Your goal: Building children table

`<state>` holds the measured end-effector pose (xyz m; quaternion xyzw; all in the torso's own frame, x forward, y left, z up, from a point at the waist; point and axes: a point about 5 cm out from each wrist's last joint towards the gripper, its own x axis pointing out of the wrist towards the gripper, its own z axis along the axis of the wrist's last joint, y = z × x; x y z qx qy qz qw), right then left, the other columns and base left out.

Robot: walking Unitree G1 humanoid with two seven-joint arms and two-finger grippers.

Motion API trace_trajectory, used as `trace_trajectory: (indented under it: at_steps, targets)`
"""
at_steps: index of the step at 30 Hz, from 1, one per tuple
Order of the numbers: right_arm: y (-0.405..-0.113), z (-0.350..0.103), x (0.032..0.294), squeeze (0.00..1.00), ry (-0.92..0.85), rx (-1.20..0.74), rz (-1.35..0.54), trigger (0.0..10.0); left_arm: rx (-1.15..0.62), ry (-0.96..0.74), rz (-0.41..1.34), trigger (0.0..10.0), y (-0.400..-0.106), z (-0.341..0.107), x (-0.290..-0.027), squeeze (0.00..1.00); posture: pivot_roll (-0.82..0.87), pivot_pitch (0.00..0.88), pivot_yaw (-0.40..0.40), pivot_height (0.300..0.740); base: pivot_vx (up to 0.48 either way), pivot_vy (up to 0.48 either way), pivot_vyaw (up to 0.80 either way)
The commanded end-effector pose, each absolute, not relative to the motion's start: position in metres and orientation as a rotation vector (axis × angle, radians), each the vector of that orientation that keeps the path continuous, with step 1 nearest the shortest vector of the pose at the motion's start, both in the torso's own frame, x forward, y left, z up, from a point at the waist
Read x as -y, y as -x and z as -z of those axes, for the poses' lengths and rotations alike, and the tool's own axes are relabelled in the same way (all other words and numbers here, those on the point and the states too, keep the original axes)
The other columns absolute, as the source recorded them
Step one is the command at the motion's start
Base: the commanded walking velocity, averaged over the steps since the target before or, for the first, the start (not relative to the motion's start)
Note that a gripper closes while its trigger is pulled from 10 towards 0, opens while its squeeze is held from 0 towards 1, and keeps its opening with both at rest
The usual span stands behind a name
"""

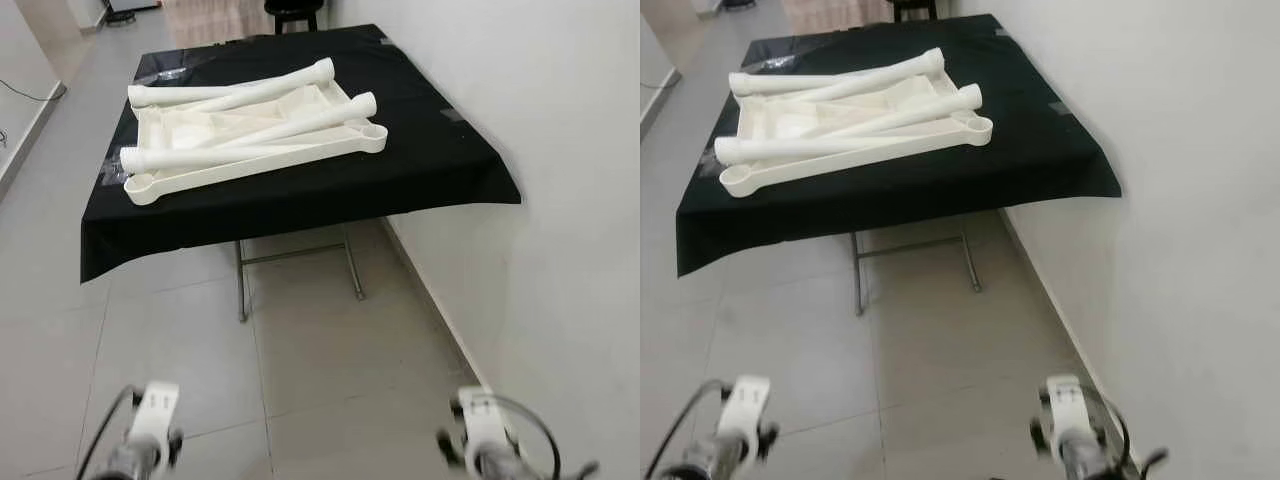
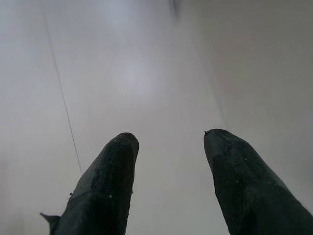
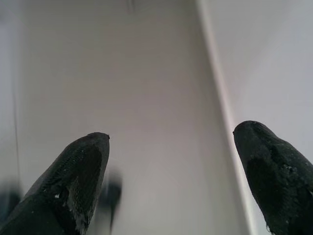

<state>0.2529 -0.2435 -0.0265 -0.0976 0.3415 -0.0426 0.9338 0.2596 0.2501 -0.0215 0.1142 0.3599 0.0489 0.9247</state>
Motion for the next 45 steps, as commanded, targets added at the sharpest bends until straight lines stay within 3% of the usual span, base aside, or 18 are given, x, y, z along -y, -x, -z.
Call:
trace_trajectory:
  at_steps: [1,2,3,4,8,11,13,17,29,34,45]
  targets:
    - [-0.259,0.021,0.24,0.0,0.212,-0.647,0.049,10.0,-0.692,-0.228,-0.102,10.0,-0.265,0.014,-0.255,0.0,-0.05,0.096,0.021,0.74,0.0,0.0,0.0]
    - [-0.276,0.003,0.233,0.0,0.203,-0.528,-0.011,10.0,-0.567,-0.219,-0.083,10.0,-0.285,-0.005,-0.25,0.0,-0.06,0.082,0.027,0.74,0.0,0.0,0.0]
    - [-0.276,0.003,0.233,0.0,0.203,-0.528,-0.011,10.0,-0.567,-0.219,-0.083,10.0,-0.285,-0.005,-0.25,0.0,-0.06,0.082,0.027,0.74,0.0,0.0,0.0]
    - [-0.297,-0.028,0.221,0.0,0.18,-0.356,-0.106,10.0,-0.379,-0.2,-0.049,10.0,-0.311,-0.036,-0.238,0.0,-0.07,0.07,0.032,0.74,0.0,0.0,0.0]
    - [-0.306,-0.056,0.205,0.0,0.144,-0.219,-0.2,10.0,-0.223,-0.214,0.014,10.0,-0.327,-0.062,-0.216,0.0,-0.07,0.048,0.026,0.74,0.0,0.0,0.0]
    - [-0.307,-0.088,0.181,0.0,0.099,-0.082,-0.311,10.0,-0.046,-0.197,0.146,10.0,-0.324,-0.088,-0.176,0.0,-0.07,0.049,0.017,0.74,0.0,0.0,0.0]
    - [-0.308,-0.092,0.178,0.0,0.098,-0.068,-0.322,10.0,-0.027,-0.186,0.159,10.0,-0.325,-0.091,-0.172,0.0,-0.07,0.049,0.017,0.74,0.0,0.0,0.0]
    - [-0.3,-0.121,0.153,0.0,0.11,0.078,-0.424,10.0,0.06,-0.113,0.312,10.0,-0.302,-0.101,-0.132,0.0,-0.06,0.048,0.002,0.74,0.0,0.0,0.0]
    - [-0.318,-0.133,0.152,0.0,0.114,0.097,-0.4,10.0,0.05,-0.017,0.221,10.0,-0.297,-0.107,-0.136,0.0,-0.03,0.0,0.014,0.74,0.0,0.0,0.0]
    - [-0.329,-0.146,0.161,0.0,0.079,0.111,-0.347,10.0,0.052,-0.02,0.253,10.0,-0.303,-0.113,-0.128,0.0,-0.05,0.0,0.029,0.74,0.291,0.0,0.72]
    - [-0.337,-0.16,0.171,0.0,0.076,0.146,-0.284,10.0,0.096,-0.031,0.279,10.0,-0.321,-0.136,-0.118,0.0,-0.07,0.0,0.019,0.74,0.375,0.0,0.0]
